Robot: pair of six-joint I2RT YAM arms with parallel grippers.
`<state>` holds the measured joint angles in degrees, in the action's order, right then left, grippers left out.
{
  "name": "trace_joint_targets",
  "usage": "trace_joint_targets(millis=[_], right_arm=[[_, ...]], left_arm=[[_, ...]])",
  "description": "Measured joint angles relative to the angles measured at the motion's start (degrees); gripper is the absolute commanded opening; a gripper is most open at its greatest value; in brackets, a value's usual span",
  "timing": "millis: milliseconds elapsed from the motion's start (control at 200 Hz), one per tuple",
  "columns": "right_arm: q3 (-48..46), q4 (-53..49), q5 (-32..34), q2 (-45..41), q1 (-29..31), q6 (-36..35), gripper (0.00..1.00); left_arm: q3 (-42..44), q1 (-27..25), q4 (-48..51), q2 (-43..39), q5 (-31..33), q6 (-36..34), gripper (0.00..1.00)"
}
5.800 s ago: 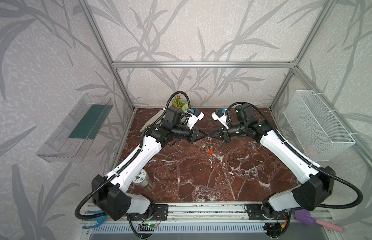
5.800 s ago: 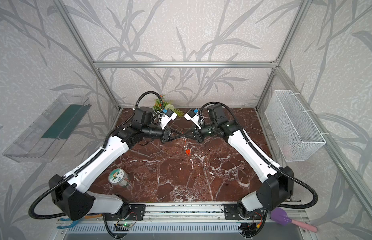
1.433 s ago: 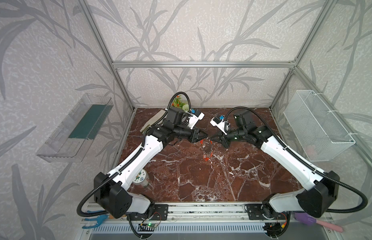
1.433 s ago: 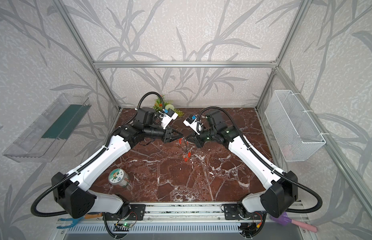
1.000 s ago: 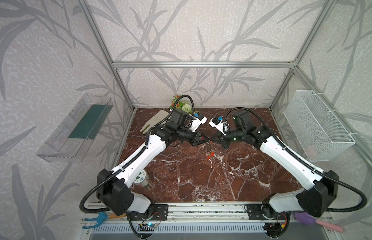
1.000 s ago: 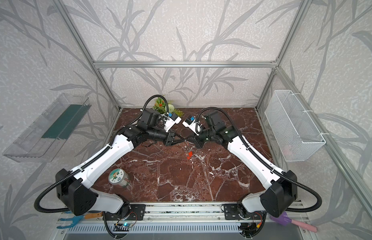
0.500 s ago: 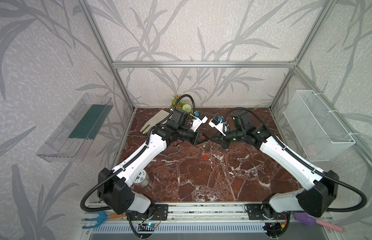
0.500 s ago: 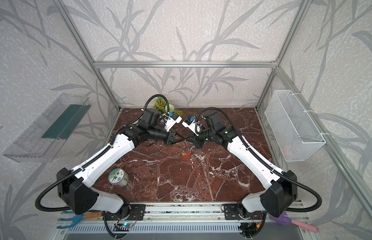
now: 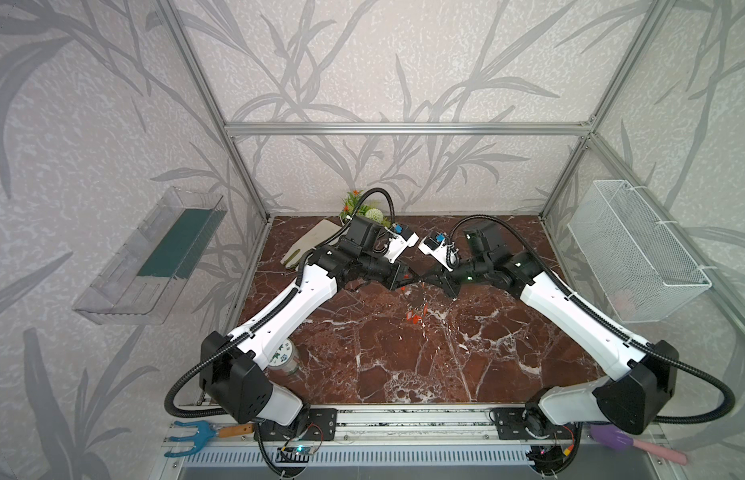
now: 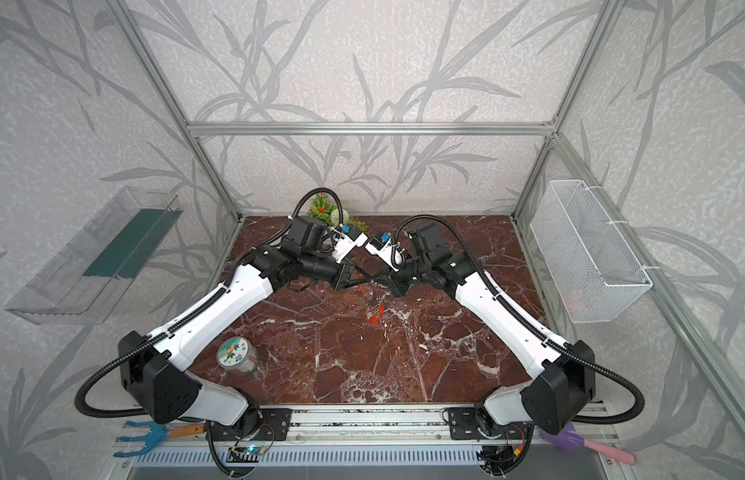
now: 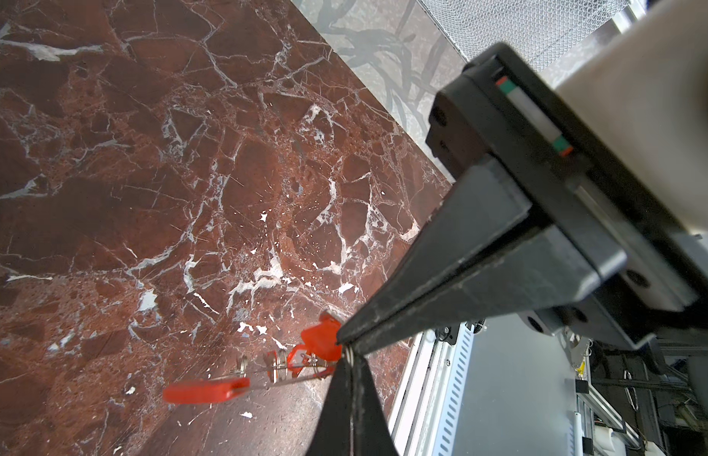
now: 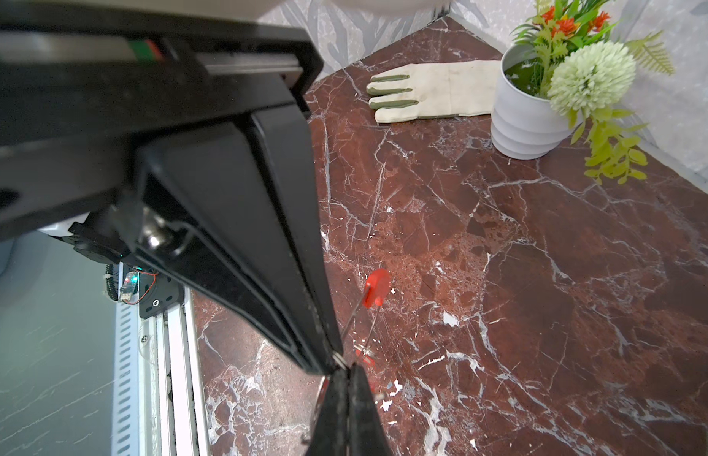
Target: Put the keys on the keyring
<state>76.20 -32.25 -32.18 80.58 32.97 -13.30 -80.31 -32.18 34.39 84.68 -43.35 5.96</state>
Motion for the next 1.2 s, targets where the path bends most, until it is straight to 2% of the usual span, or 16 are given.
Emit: trace_joint_targets(millis=[40, 75, 220, 545, 840, 1200], right_arm=[[-0.1, 0.4, 0.4, -0.2, 0.0, 0.2, 0.14], [-0.5, 1.0, 1.0, -0.4, 0.0, 0.7, 0.21], [-3.4, 4.7, 3.3, -3.4, -0.9, 2.9, 0.3], [-12.1, 17.5, 7.3, -13.5, -4.3, 9.1, 0.32], [-12.4, 22.9, 6.0, -11.9, -3.4, 12.3, 0.33], [-12.4, 24.6, 7.5, -10.6, -0.7, 13.1, 0.33]], left_arm=[[0.0, 0.0, -0.5, 0.0, 0.2, 0.0, 0.0], [0.2, 0.0, -1.2, 0.0, 0.3, 0.1, 0.0], [2.1, 0.0, -5.3, -0.9, 1.3, 0.9, 0.0], [5.9, 0.0, -20.3, -4.7, 2.4, 4.8, 0.0], [6.5, 0.0, -33.6, -5.7, 1.2, 10.9, 0.0], [10.1, 0.1, -44.2, -5.7, 0.4, 18.3, 0.0]])
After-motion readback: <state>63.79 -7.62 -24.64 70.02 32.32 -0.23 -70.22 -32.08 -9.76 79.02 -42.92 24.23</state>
